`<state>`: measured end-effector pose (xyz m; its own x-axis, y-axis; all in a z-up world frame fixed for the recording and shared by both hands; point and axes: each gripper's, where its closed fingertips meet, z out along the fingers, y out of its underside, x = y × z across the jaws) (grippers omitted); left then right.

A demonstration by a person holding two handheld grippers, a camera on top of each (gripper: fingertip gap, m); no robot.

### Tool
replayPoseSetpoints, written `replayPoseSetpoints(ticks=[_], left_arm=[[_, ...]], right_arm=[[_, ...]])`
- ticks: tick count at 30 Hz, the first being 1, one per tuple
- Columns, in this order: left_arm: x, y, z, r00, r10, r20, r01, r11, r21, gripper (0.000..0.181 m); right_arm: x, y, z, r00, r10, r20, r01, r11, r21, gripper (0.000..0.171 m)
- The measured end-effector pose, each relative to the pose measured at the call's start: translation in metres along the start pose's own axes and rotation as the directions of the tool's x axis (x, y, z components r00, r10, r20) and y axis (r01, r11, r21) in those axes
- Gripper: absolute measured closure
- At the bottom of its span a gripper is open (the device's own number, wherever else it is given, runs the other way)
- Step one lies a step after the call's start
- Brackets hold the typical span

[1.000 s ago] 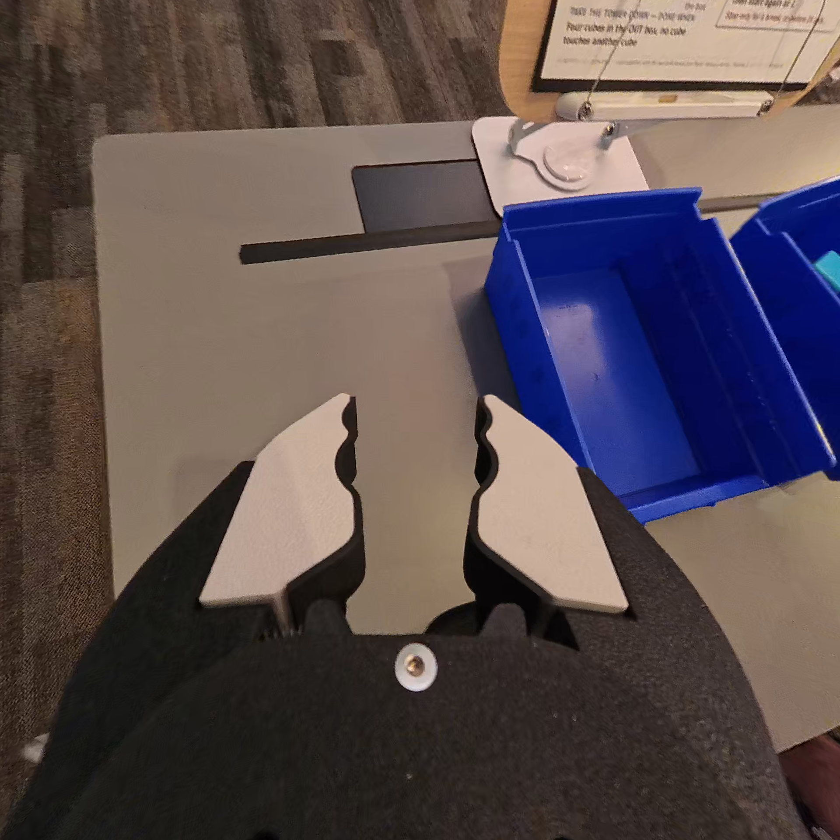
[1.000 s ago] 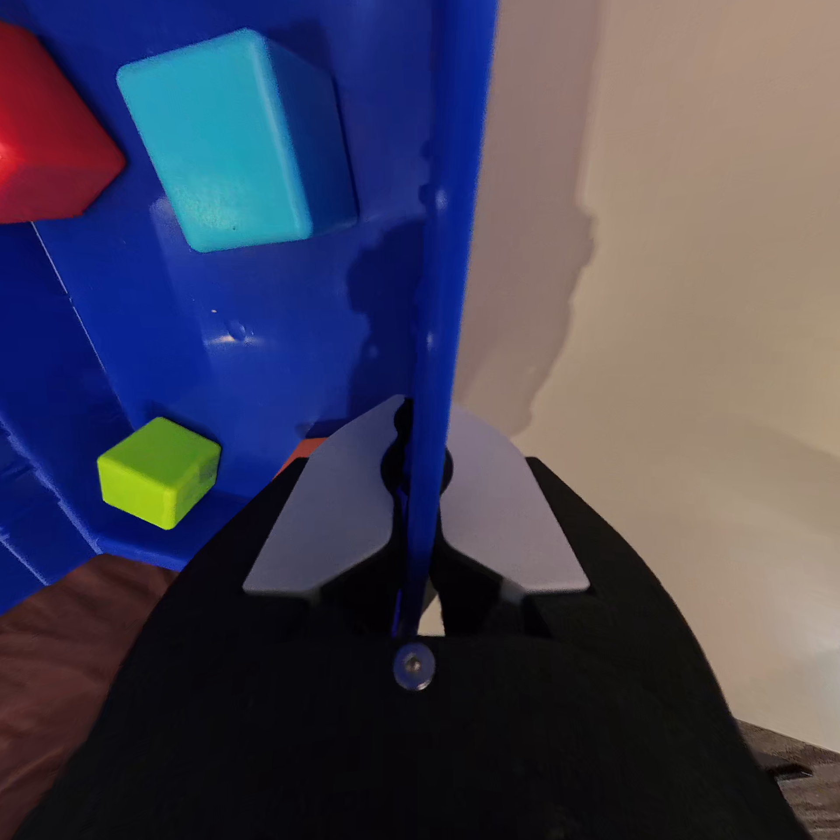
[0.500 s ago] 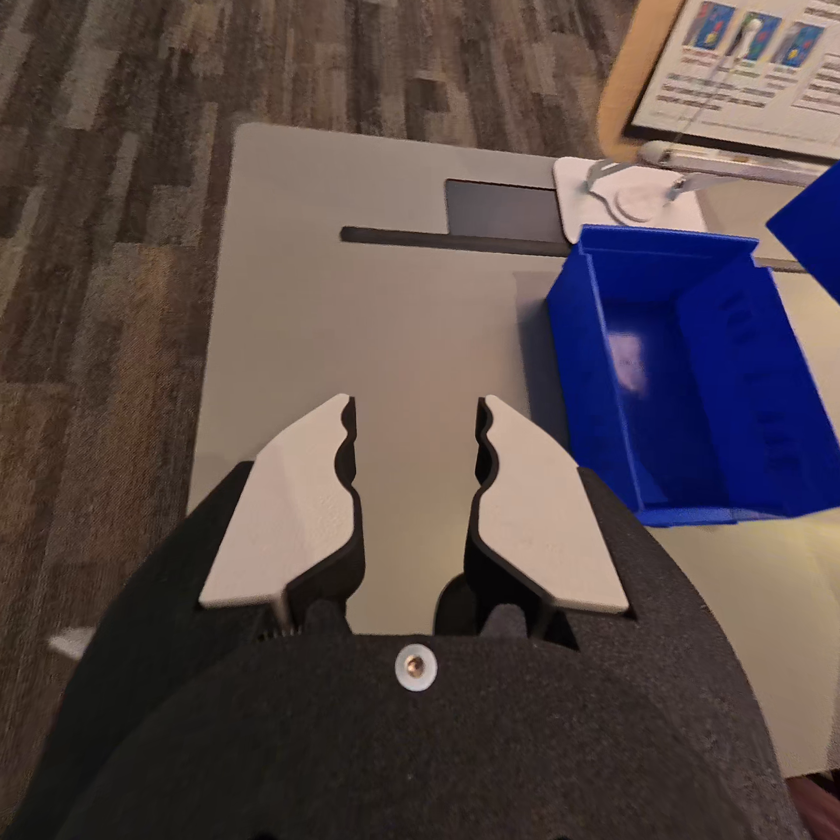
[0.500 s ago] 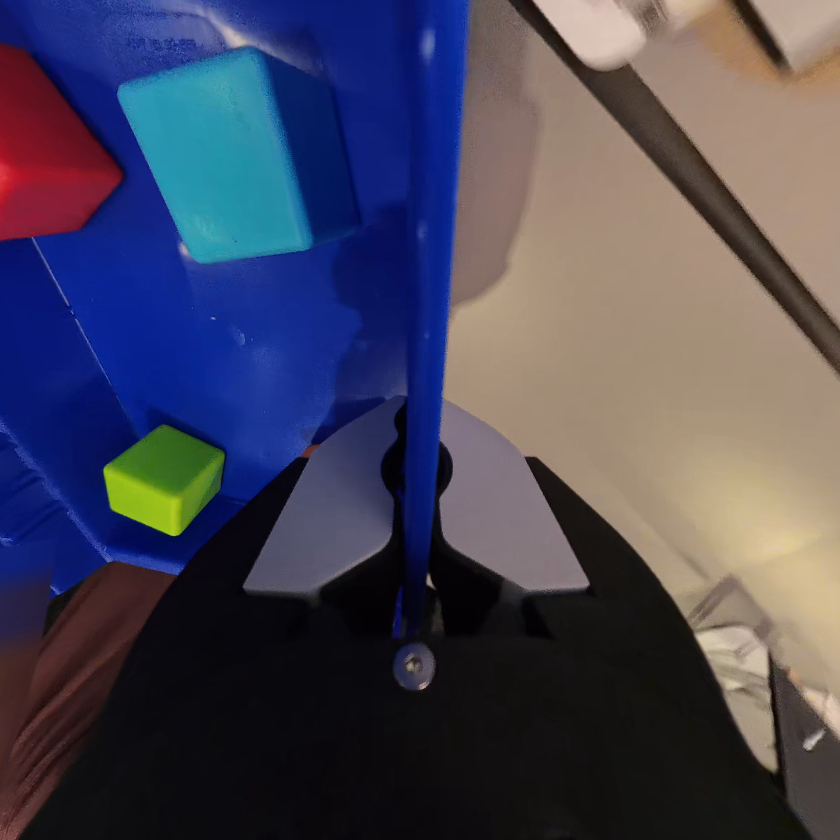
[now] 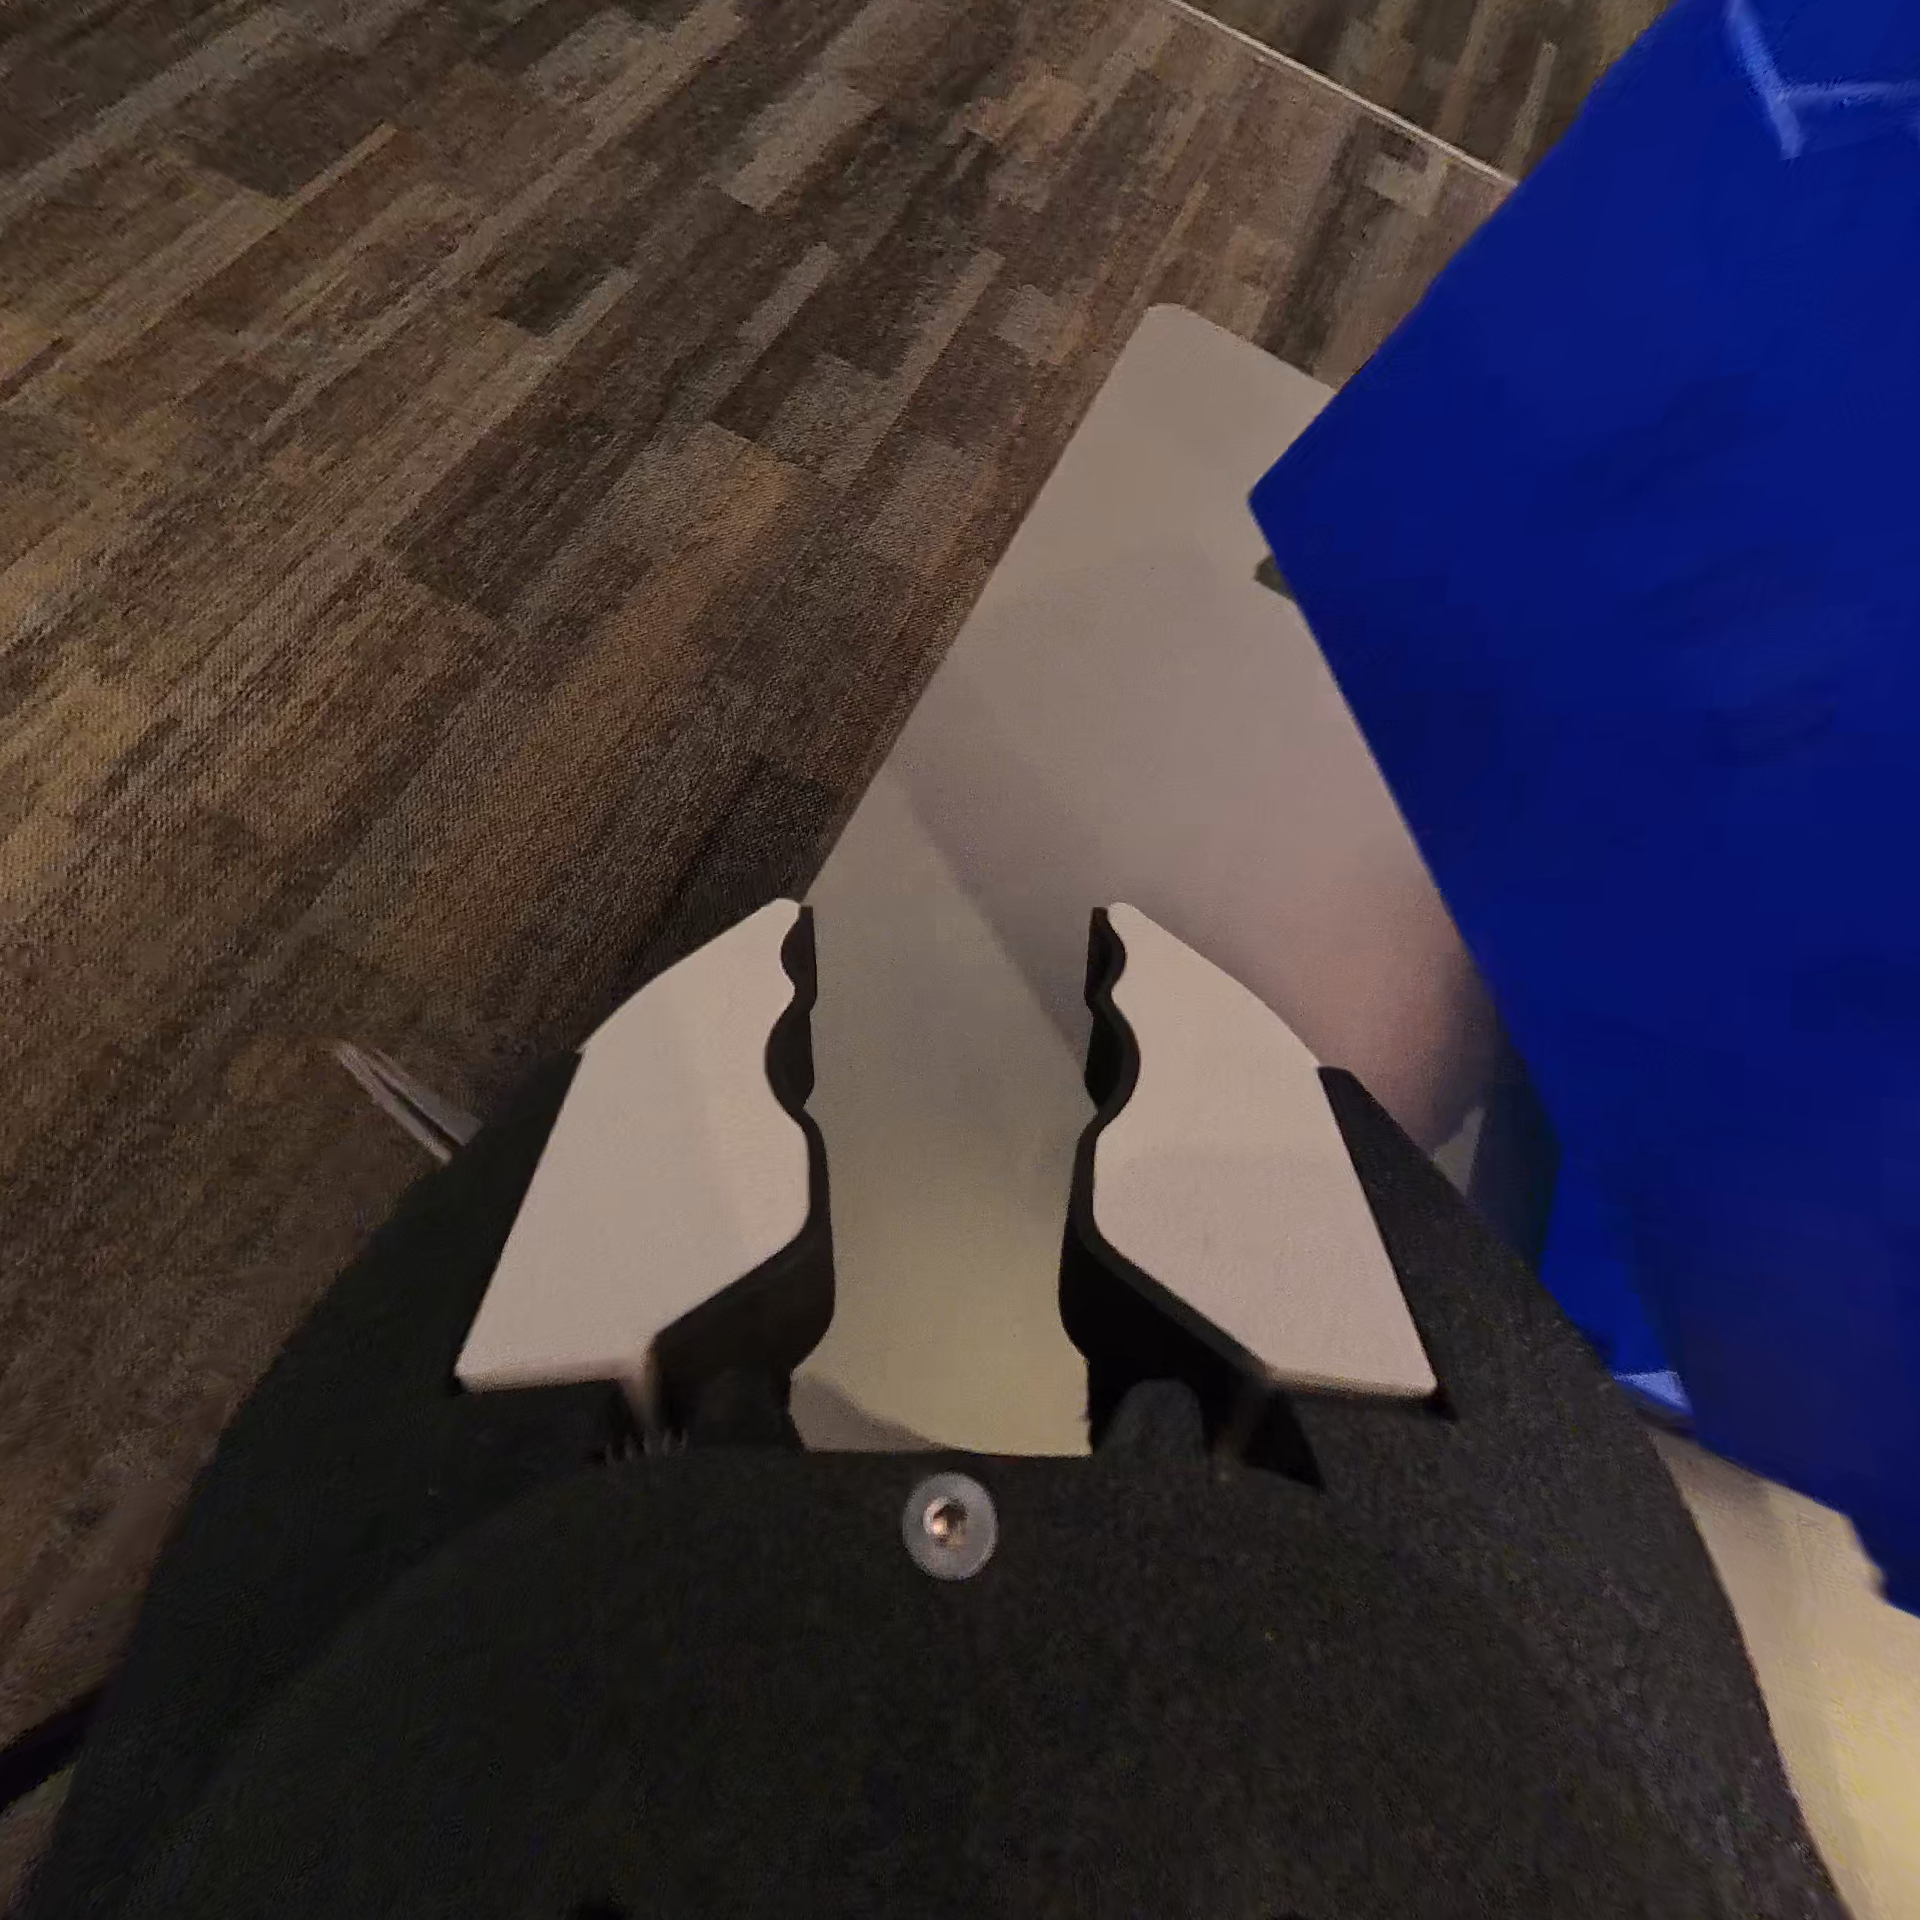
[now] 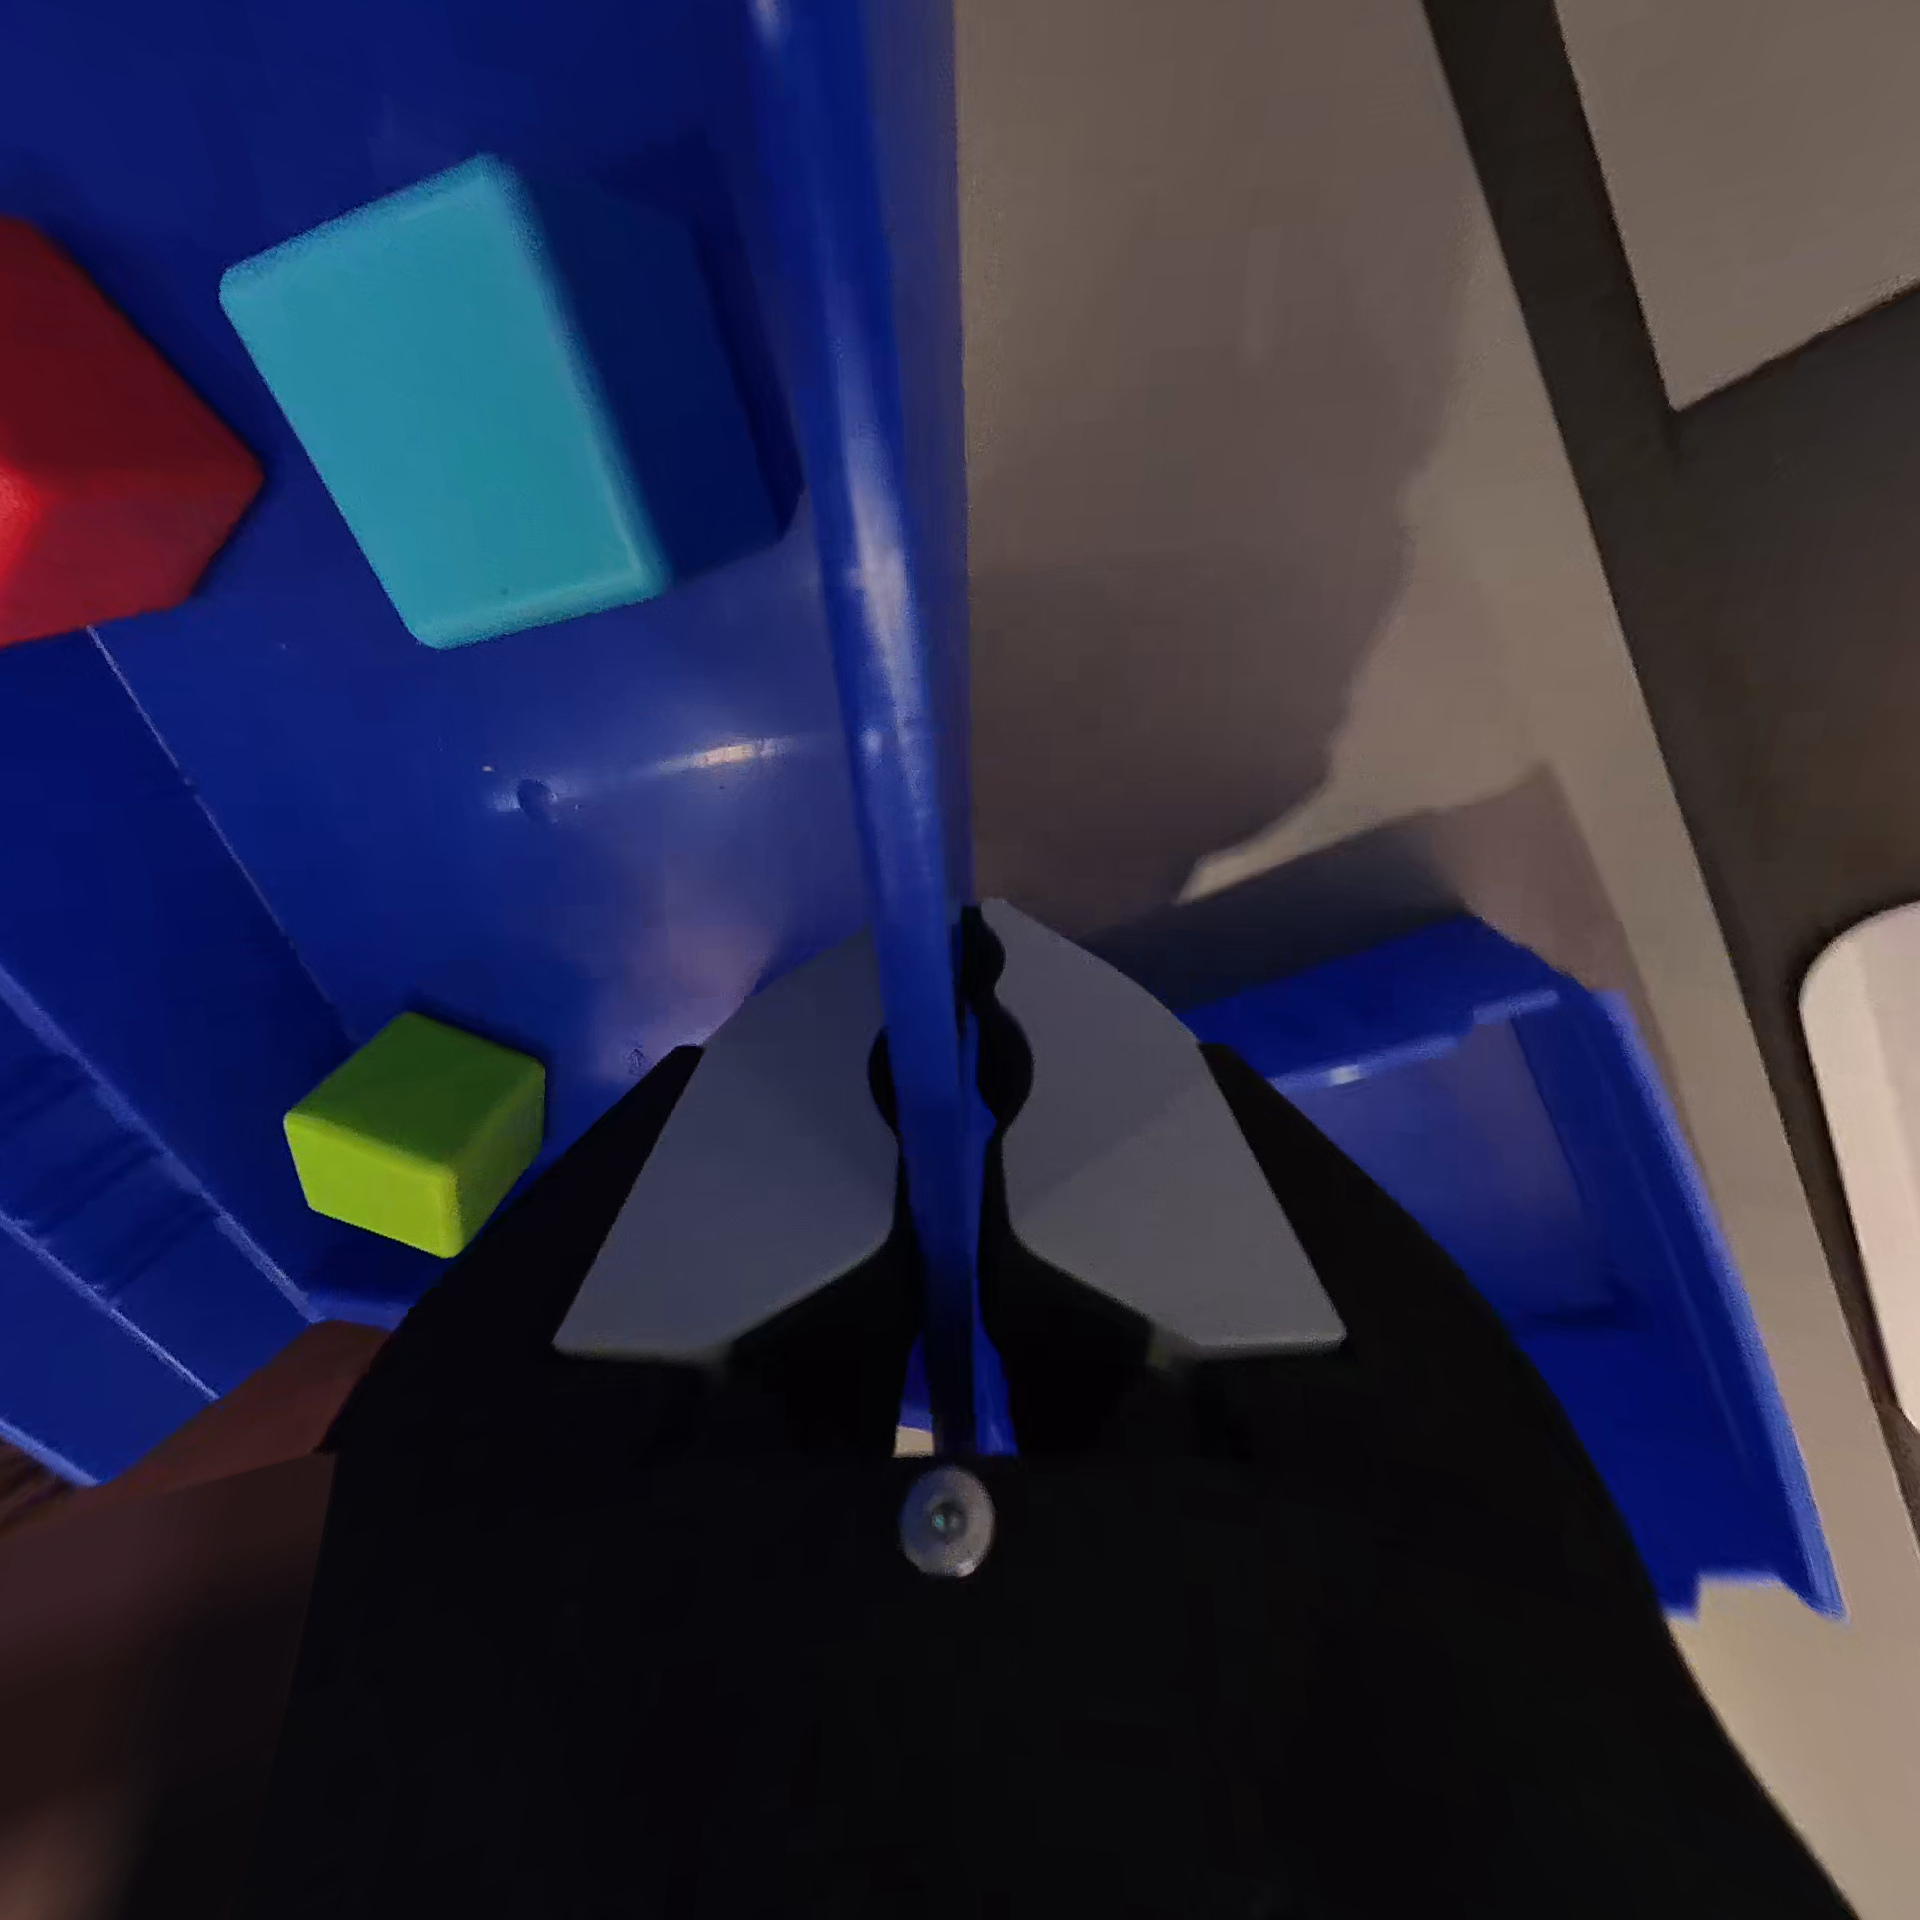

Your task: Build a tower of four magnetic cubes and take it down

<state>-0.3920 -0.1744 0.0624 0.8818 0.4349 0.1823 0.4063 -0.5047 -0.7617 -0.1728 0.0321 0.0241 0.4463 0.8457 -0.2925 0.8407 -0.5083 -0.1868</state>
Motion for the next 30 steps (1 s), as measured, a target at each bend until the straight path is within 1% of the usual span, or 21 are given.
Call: replayPoseSetpoints(ticks=[3, 5, 7, 10, 12, 14, 17, 20, 21, 22, 23, 24, 25, 26, 27, 28, 29, 30], left_arm=[[-0.021, 0.002, -0.009, 0.996, -0.093, 0.0, 0.092, 0.995, 0.032, 0.132], [-0.021, -0.004, -0.012, 0.993, -0.114, -0.042, 0.117, 0.99, 0.079, 0.14], [-0.016, -0.006, -0.009, 0.994, -0.091, -0.056, 0.095, 0.993, 0.074, 0.14], [-0.005, 0.0, 0.002, 0.998, -0.021, -0.054, 0.021, 1.0, 0.013, 0.138], [0.003, 0.001, 0.007, 0.998, 0.005, -0.068, -0.006, 1.0, -0.013, 0.134], [0.01, 0.001, 0.01, 0.996, 0.03, -0.082, -0.032, 0.999, -0.02, 0.135], [0.017, 0.0, 0.011, 0.995, 0.05, -0.091, -0.053, 0.998, -0.024, 0.134], [0.02, 0.0, 0.013, 0.993, 0.062, -0.103, -0.065, 0.997, -0.03, 0.134], [0.021, 0.001, 0.013, 0.993, 0.064, -0.104, -0.067, 0.997, -0.032, 0.134], [0.02, 0.002, 0.014, 0.992, 0.065, -0.104, -0.069, 0.997, -0.037, 0.134], [0.02, 0.003, 0.014, 0.992, 0.066, -0.107, -0.071, 0.996, -0.045, 0.132], [0.019, 0.004, 0.014, 0.992, 0.063, -0.109, -0.069, 0.996, -0.048, 0.131], [0.018, 0.003, 0.014, 0.992, 0.055, -0.11, -0.061, 0.997, -0.045, 0.131], [0.017, 0.003, 0.015, 0.993, 0.045, -0.113, -0.05, 0.998, -0.043, 0.131], [0.017, 0.004, 0.017, 0.992, 0.037, -0.123, -0.044, 0.998, -0.049, 0.131], [0.017, 0.007, 0.02, 0.99, 0.03, -0.135, -0.04, 0.997, -0.068, 0.131], [0.017, 0.012, 0.024, 0.989, 0.028, -0.145, -0.043, 0.994, -0.1, 0.131], [0.016, 0.018, 0.029, 0.988, 0.03, -0.148, -0.05, 0.99, -0.134, 0.131]], right_arm=[[-0.006, -0.011, 0.037, 1.0, 0.003, -0.005, -0.003, 0.999, -0.042, 0.165], [-0.005, -0.012, 0.063, 1.0, 0.016, -0.02, -0.018, 0.996, -0.084, 0.165], [-0.001, -0.011, 0.087, 0.999, 0.027, -0.043, -0.032, 0.993, -0.112, 0.164], [0.004, -0.005, 0.119, 0.996, 0.055, -0.074, -0.067, 0.984, -0.168, 0.163], [0.009, 0.0, 0.133, 0.993, 0.062, -0.103, -0.082, 0.976, -0.203, 0.163], [0.012, 0.001, 0.144, 0.989, 0.079, -0.121, -0.103, 0.973, -0.206, 0.164], [0.015, 0.005, 0.157, 0.988, 0.102, -0.115, -0.125, 0.97, -0.21, 0.163], [0.009, 0.0, 0.163, 0.995, 0.075, -0.062, -0.084, 0.984, -0.155, 0.153], [0.007, -0.003, 0.16, 0.998, 0.041, -0.053, -0.047, 0.992, -0.121, 0.15], [0.009, -0.007, 0.149, 0.998, 0.0, -0.069, -0.004, 0.998, -0.056, 0.151], [0.011, -0.013, 0.131, 0.994, -0.033, -0.102, 0.037, 0.998, 0.041, 0.148], [0.01, -0.018, 0.107, 0.99, -0.06, -0.128, 0.08, 0.983, 0.163, 0.148], [0.007, -0.019, 0.076, 0.983, -0.084, -0.164, 0.13, 0.947, 0.294, 0.143], [0.009, -0.012, 0.041, 0.968, -0.09, -0.232, 0.18, 0.896, 0.405, 0.143], [0.02, 0.006, 0.007, 0.943, -0.054, -0.33, 0.215, 0.853, 0.476, 0.139], [0.04, 0.035, -0.024, 0.899, 0.026, -0.437, 0.222, 0.832, 0.508, 0.131], [0.067, 0.072, -0.048, 0.839, 0.13, -0.528, 0.195, 0.835, 0.514, 0.131], [0.094, 0.114, -0.064, 0.781, 0.227, -0.582, 0.124, 0.857, 0.5, 0.136]])
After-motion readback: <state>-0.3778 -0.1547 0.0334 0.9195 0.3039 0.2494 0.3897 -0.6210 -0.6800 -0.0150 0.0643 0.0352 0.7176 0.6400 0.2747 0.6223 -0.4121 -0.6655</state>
